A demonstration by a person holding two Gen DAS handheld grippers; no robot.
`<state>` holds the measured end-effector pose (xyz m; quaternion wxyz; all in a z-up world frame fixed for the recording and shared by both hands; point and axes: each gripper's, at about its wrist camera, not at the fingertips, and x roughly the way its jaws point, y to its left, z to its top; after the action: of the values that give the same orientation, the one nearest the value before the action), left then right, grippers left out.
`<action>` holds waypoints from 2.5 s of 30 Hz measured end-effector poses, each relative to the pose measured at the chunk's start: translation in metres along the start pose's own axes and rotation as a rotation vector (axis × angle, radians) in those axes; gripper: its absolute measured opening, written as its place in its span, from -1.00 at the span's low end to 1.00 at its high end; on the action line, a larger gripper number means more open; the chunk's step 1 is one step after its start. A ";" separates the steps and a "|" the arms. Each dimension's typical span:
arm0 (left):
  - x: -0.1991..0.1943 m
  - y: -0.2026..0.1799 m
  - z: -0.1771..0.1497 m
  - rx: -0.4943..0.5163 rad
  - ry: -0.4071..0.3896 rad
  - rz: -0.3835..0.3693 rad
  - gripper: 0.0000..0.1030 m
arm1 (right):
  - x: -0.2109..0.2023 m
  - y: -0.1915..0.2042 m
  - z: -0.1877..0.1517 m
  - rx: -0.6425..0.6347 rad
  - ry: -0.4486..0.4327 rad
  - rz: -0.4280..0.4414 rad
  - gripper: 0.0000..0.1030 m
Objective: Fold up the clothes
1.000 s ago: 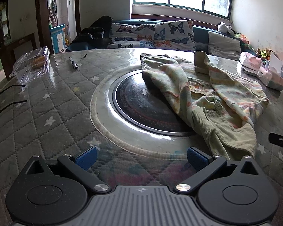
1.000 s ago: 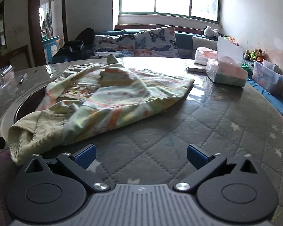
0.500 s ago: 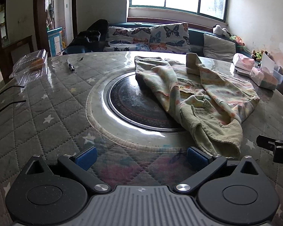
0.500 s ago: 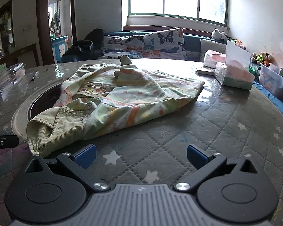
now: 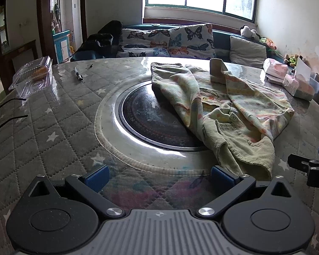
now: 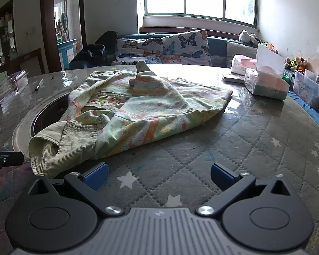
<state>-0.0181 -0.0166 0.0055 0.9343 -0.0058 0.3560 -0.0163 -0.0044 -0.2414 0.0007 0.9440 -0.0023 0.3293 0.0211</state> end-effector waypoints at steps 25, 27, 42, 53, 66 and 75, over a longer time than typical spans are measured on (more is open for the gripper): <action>0.051 -0.016 0.078 0.087 -0.060 -0.027 1.00 | 0.056 -0.009 0.073 -0.048 0.013 0.045 0.81; 0.059 -0.021 0.088 0.099 -0.071 -0.044 0.99 | 0.067 -0.009 0.088 -0.058 0.000 0.043 0.77; 0.131 -0.042 0.128 0.131 -0.021 -0.144 0.28 | 0.179 0.007 0.189 -0.102 -0.022 0.148 0.25; 0.151 -0.043 0.134 0.158 0.017 -0.175 -0.19 | 0.232 0.009 0.196 -0.109 0.061 0.143 -0.64; 0.138 -0.010 0.127 0.083 -0.004 -0.140 -0.93 | 0.150 -0.050 0.187 0.029 -0.082 0.086 -0.93; 0.098 0.046 0.106 -0.019 -0.032 -0.056 -0.95 | 0.062 -0.121 0.152 0.099 -0.171 -0.041 -0.93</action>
<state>0.1267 0.0264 0.0182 0.9389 -0.0250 0.3410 -0.0387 0.1436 -0.3575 0.0796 0.9679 0.0394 0.2479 -0.0145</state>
